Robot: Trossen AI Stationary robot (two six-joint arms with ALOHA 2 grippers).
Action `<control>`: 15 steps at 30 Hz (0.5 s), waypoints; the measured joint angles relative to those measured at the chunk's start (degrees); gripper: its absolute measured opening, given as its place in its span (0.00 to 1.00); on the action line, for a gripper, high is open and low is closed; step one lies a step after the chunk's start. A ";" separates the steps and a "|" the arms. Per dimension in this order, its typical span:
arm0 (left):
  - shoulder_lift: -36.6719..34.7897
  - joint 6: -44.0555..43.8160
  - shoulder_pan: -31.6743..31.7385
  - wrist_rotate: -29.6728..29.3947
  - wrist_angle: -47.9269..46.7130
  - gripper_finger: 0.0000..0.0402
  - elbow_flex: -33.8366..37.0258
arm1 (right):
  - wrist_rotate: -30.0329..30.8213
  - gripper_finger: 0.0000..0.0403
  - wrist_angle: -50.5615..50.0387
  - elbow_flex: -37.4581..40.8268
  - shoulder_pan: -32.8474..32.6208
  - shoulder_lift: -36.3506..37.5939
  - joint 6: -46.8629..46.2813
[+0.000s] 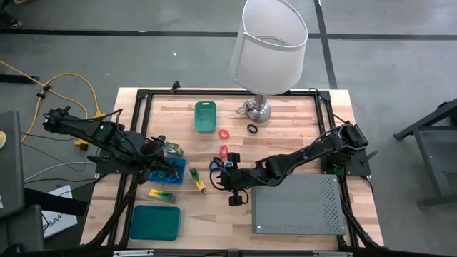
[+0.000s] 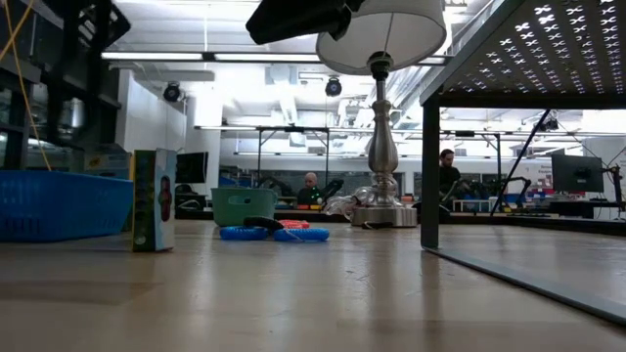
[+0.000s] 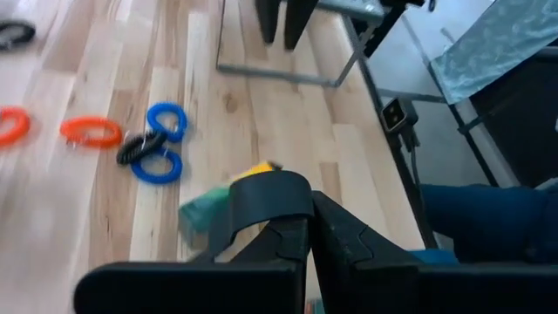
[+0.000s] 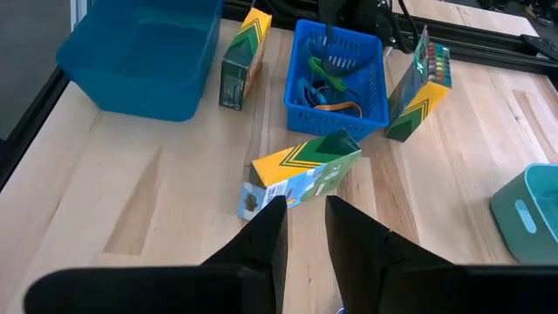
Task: Pick & Place Office Desk Supplies
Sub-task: Put the black rubber bands into the top blue bin
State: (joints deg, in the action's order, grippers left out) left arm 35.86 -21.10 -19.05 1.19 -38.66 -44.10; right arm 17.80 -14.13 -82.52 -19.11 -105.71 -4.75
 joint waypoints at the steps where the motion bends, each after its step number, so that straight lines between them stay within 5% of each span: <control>1: 0.00 -0.36 0.00 0.01 -0.84 0.00 0.00 | 0.00 0.17 0.01 0.00 -0.01 0.00 0.00; 15: 0.02 -9.41 -0.02 -3.13 -15.01 0.00 0.00 | 0.00 0.17 0.05 0.00 0.00 0.00 0.02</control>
State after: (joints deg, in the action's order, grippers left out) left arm 35.88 -30.52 -19.07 -1.93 -53.66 -44.10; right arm 17.80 -14.08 -82.52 -19.11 -105.71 -4.73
